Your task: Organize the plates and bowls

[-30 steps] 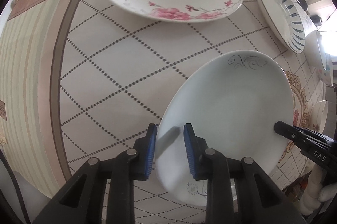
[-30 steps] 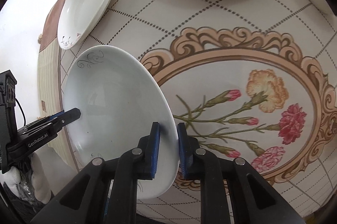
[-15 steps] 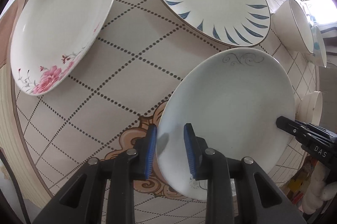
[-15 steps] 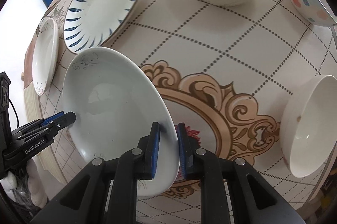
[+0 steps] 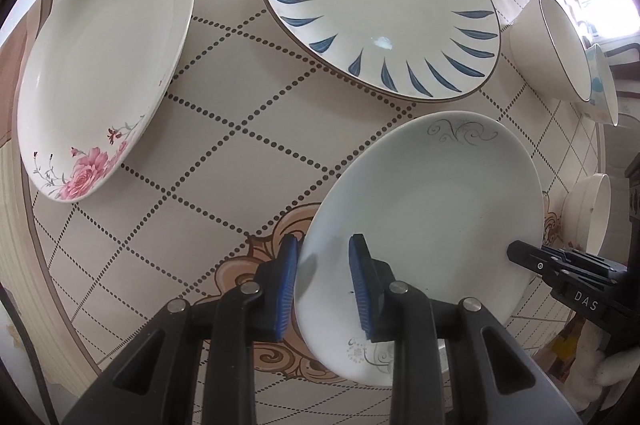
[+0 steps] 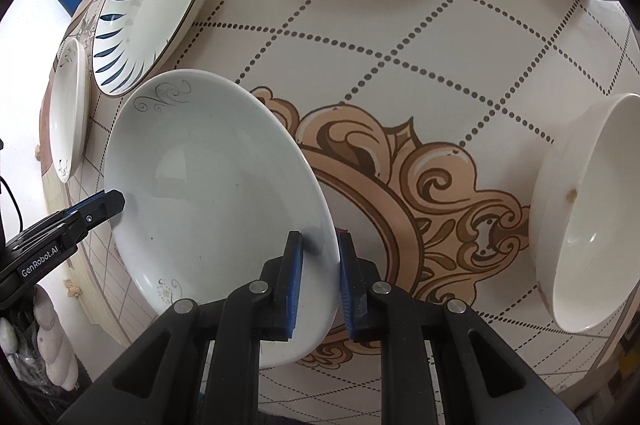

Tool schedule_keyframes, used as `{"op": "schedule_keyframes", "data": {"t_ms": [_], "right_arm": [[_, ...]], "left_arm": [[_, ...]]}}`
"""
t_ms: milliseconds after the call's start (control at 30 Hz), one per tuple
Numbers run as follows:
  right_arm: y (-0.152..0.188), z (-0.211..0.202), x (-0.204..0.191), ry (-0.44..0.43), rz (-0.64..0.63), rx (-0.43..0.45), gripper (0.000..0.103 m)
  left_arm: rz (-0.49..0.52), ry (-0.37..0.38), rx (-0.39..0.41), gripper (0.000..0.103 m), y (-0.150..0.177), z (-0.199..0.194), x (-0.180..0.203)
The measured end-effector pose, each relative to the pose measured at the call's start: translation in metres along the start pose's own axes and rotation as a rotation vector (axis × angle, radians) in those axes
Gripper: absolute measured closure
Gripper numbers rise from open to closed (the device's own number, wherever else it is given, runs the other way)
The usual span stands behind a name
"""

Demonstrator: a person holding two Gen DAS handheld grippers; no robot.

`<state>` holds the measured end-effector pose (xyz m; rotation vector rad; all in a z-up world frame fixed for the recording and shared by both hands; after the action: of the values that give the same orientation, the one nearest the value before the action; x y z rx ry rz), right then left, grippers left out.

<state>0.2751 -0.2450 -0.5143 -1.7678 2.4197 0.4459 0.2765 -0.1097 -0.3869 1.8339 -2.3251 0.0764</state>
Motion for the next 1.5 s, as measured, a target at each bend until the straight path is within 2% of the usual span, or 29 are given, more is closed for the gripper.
{"op": "schedule_keyframes", "data": {"t_ms": [67,100,133,167,267,367,467,533,600,633,667,700,733,800,867,1000,1133,1233,1367,1400,1500], "right_arm": [[0.001,0.001,0.001,-0.005,0.01,-0.006,0.084],[0.002,0.001,0.002,-0.007,0.013,-0.006,0.084],[0.003,0.003,0.0,-0.006,0.01,-0.008,0.084],[0.003,0.002,0.0,-0.004,0.007,-0.009,0.084],[0.001,0.005,-0.013,0.029,-0.019,-0.008,0.084],[-0.001,-0.01,-0.015,0.097,-0.053,0.031,0.082],[-0.004,-0.033,-0.023,0.144,-0.089,0.083,0.071],[-0.008,-0.048,-0.039,0.147,-0.129,0.129,0.057],[-0.014,-0.063,-0.063,0.152,-0.188,0.181,0.032],[-0.019,-0.071,-0.078,0.142,-0.217,0.212,0.028],[-0.022,-0.077,-0.094,0.119,-0.248,0.242,0.021],[-0.026,-0.083,-0.111,0.093,-0.28,0.267,0.015],[-0.03,-0.087,-0.128,0.067,-0.304,0.281,0.014],[-0.04,-0.089,-0.164,0.002,-0.337,0.288,0.013],[-0.052,-0.088,-0.196,-0.053,-0.363,0.276,0.01],[-0.083,-0.075,-0.255,-0.086,-0.416,0.244,0.01],[-0.117,-0.053,-0.298,-0.131,-0.445,0.142,0.01],[-0.149,-0.035,-0.318,-0.157,-0.447,0.066,0.01],[-0.18,-0.006,-0.334,-0.126,-0.472,-0.013,0.011],[-0.185,0.001,-0.338,-0.127,-0.475,-0.038,0.011],[-0.195,0.023,-0.346,-0.157,-0.463,-0.108,0.015]], "left_arm": [[-0.011,-0.001,-0.007,0.079,-0.024,0.013,-0.004],[-0.014,0.001,-0.008,0.079,-0.023,0.011,-0.002],[-0.018,0.003,-0.011,0.079,-0.029,0.03,-0.016],[-0.024,-0.001,-0.012,0.079,-0.039,0.032,-0.022],[-0.045,-0.033,0.032,0.079,-0.038,0.026,-0.05],[-0.076,-0.065,0.107,0.078,-0.037,-0.005,-0.065],[-0.113,-0.106,0.192,0.078,-0.036,-0.042,-0.08],[-0.153,-0.133,0.247,0.072,-0.038,-0.06,-0.106],[-0.21,-0.142,0.294,0.07,-0.037,-0.075,-0.13],[-0.238,-0.148,0.315,0.065,-0.042,-0.073,-0.158],[-0.256,-0.149,0.329,0.061,-0.043,-0.079,-0.167],[-0.276,-0.15,0.337,0.051,-0.05,-0.083,-0.176],[-0.299,-0.155,0.343,0.039,-0.055,-0.082,-0.193],[-0.338,-0.151,0.352,0.034,-0.064,-0.083,-0.213],[-0.373,-0.154,0.356,0.034,-0.071,-0.079,-0.234],[-0.419,-0.162,0.355,0.034,-0.082,-0.079,-0.267],[-0.47,-0.134,0.334,0.034,-0.094,-0.072,-0.301],[-0.511,-0.081,0.296,0.034,-0.103,-0.057,-0.326],[-0.56,0.027,0.223,0.034,-0.109,-0.026,-0.35],[-0.573,0.053,0.206,0.038,-0.11,-0.018,-0.355],[-0.599,0.117,0.154,0.057,-0.112,0.004,-0.362]]}}
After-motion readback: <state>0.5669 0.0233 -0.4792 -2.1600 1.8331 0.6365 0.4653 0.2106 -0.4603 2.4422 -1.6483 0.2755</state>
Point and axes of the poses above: each gripper's, at about its wrist camera, not at the fingertips, and z roughly the way its jaws point, x to its right, y to its underside, the point moved 8 cm from there along z, roughly the way its jaws point, and after that the axes turned 2 degrees about y, right-handed, at the moved point
